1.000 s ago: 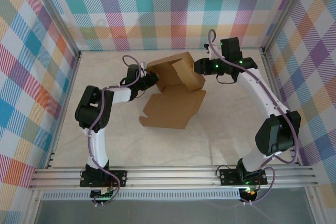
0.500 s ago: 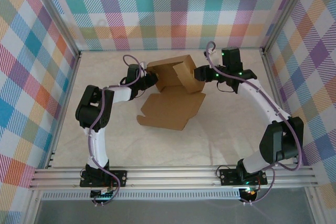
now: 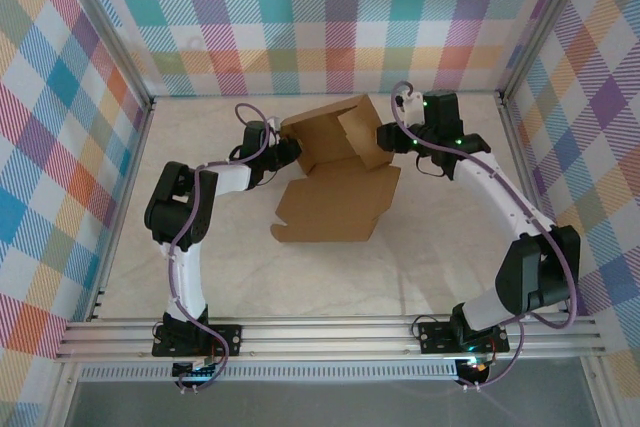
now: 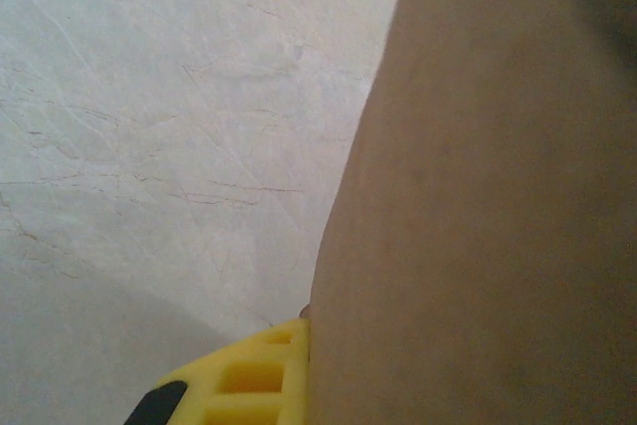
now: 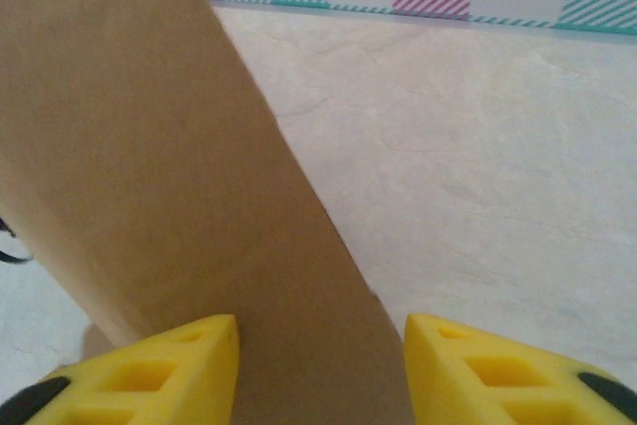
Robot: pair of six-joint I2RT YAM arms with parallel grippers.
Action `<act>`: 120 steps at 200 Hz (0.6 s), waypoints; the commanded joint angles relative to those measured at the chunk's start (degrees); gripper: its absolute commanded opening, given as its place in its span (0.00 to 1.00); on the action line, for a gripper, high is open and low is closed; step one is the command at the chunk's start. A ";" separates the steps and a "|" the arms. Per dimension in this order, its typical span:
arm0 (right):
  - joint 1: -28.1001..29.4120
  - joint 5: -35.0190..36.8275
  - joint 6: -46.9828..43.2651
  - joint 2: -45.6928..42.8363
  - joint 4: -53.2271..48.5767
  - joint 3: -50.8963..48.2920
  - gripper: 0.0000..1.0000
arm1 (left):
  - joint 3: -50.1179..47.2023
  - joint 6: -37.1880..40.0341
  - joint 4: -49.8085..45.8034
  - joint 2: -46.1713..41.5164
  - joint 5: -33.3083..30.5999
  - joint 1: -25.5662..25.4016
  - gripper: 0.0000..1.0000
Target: Fold the paper box
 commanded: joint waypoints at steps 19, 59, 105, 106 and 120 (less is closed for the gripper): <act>0.62 0.01 -1.80 -0.45 -3.97 -0.13 0.19 | 1.87 -1.12 0.06 1.09 2.49 -0.10 0.00; 0.67 -4.38 -1.94 1.60 -2.99 0.70 0.25 | 1.78 -0.86 0.14 0.93 2.75 -0.10 0.00; 0.67 -11.29 -1.78 4.51 -1.53 1.87 0.39 | 1.69 -0.79 0.26 1.24 3.08 -0.11 0.00; 0.67 -11.51 -1.71 4.54 -1.45 1.87 0.39 | 1.69 -0.78 0.30 1.26 3.09 -0.11 0.00; 0.67 -14.14 -0.91 4.66 -0.28 1.62 0.43 | 1.79 -0.68 0.04 1.44 3.28 -0.10 0.00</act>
